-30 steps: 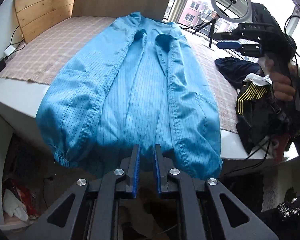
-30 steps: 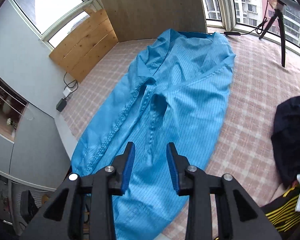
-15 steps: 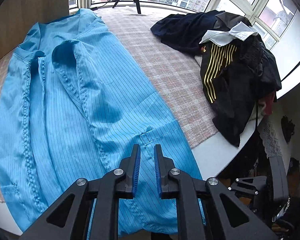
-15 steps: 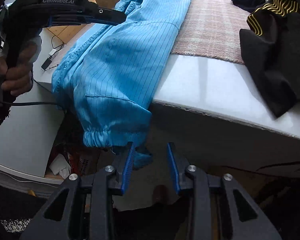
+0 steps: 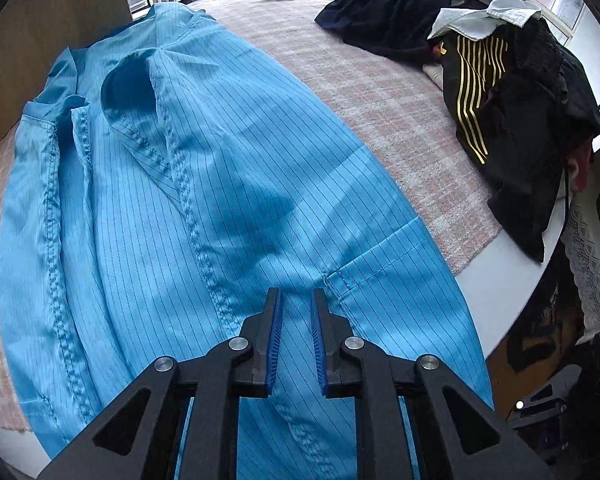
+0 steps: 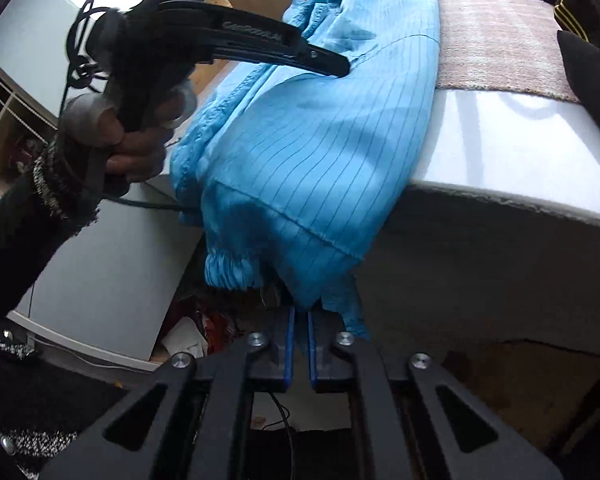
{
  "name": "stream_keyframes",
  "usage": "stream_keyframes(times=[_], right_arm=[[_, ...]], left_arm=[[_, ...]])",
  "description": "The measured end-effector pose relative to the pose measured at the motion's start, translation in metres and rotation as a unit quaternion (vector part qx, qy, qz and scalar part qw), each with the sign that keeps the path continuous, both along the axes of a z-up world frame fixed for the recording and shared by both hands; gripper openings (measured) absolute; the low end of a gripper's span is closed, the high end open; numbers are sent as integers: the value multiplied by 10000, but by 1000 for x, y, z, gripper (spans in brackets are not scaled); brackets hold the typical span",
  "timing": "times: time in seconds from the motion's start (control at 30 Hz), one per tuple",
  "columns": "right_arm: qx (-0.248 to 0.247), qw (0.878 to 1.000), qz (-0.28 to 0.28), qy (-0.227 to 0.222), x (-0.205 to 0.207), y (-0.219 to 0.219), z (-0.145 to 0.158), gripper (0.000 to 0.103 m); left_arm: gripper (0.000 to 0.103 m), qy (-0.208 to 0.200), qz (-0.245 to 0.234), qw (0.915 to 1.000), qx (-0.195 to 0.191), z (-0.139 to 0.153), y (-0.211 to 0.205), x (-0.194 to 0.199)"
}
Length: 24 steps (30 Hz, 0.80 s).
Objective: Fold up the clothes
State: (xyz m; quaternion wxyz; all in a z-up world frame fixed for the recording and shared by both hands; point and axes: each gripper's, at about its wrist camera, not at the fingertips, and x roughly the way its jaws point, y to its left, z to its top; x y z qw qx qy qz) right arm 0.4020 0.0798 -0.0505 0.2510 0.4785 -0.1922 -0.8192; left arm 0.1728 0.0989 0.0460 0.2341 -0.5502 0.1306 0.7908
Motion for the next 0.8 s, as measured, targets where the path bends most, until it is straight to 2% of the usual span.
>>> stream_keyframes(times=[0.03,0.1,0.17,0.23,0.3,0.37,0.5,0.53,0.57,0.63,0.67,0.73,0.8], right_arm=[[46,9999,138,17,7,-1,2,5],[229,9991,207,-288,12,4,-7,10],[498,9965,-84,-666,11,19,-20,14],[457,9953,-429,-733,12,39,-17,16],[339,9960,-641,-523,10,53,1,16],[223,9956,-851,-312,8,67,19,16],[325,9958,-850,39,-29,65,54,16],[365,9962,-783,88,-40,62,62,16],[473,9961,-725,173,-51,59,71,16],[738,9949,-580,366,-73,48,92,16],[855,9941,-494,445,-87,45,103,19],[1097,9917,-411,535,-116,43,126,36],[1380,9878,-314,649,-150,33,148,53]], left_arm=[[14,33,-33,10000,-19,0,0,0],[15,52,-52,10000,-29,0,0,-1],[15,196,23,9998,-11,8,-6,3],[13,470,147,9986,169,25,-16,18],[14,767,189,9955,519,41,-27,47],[23,907,133,9936,668,41,-27,77],[24,671,98,9969,406,-2,-17,118],[25,766,163,9965,305,-7,-18,127],[24,912,251,9952,232,-5,-22,135],[23,862,532,9945,272,0,-33,148],[23,852,708,9928,452,5,-40,156],[27,767,985,9881,902,11,-52,172],[34,691,1113,9844,1171,11,-55,186]])
